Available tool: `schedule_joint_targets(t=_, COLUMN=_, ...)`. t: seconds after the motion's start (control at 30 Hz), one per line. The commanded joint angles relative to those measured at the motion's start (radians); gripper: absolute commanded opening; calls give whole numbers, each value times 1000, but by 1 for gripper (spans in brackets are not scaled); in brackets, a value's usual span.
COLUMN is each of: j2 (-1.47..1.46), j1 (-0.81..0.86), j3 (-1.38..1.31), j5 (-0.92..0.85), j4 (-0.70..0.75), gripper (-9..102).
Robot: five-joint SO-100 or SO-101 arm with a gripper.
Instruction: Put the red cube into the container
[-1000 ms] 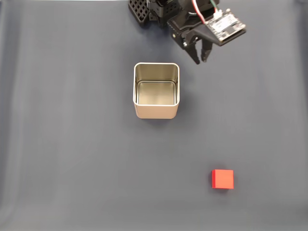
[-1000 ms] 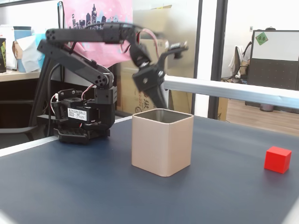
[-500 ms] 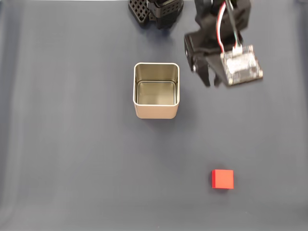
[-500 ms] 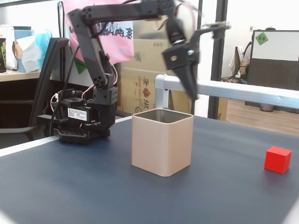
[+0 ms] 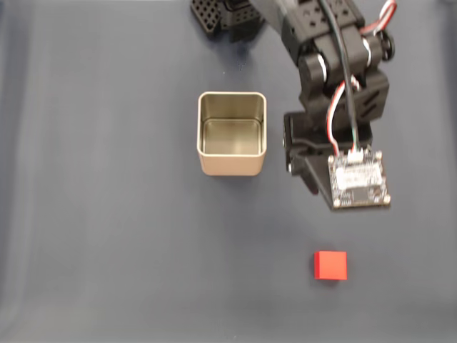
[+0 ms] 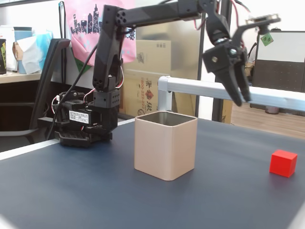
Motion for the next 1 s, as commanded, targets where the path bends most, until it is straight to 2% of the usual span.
schedule_joint_targets(t=0.0, j2=-46, j1=14, j3=-135, j5=11, j4=9, gripper=22)
schedule_joint_targets(t=0.2, j2=-247, j1=20, j3=-337, j5=26, j4=9, gripper=29)
schedule_joint_targets(t=0.5, j2=-528, j1=35, j3=-624, j5=40, j4=9, gripper=31)
schedule_joint_targets(t=0.97, j2=-695, j1=64, j3=-785, j5=-21, j4=9, gripper=33)
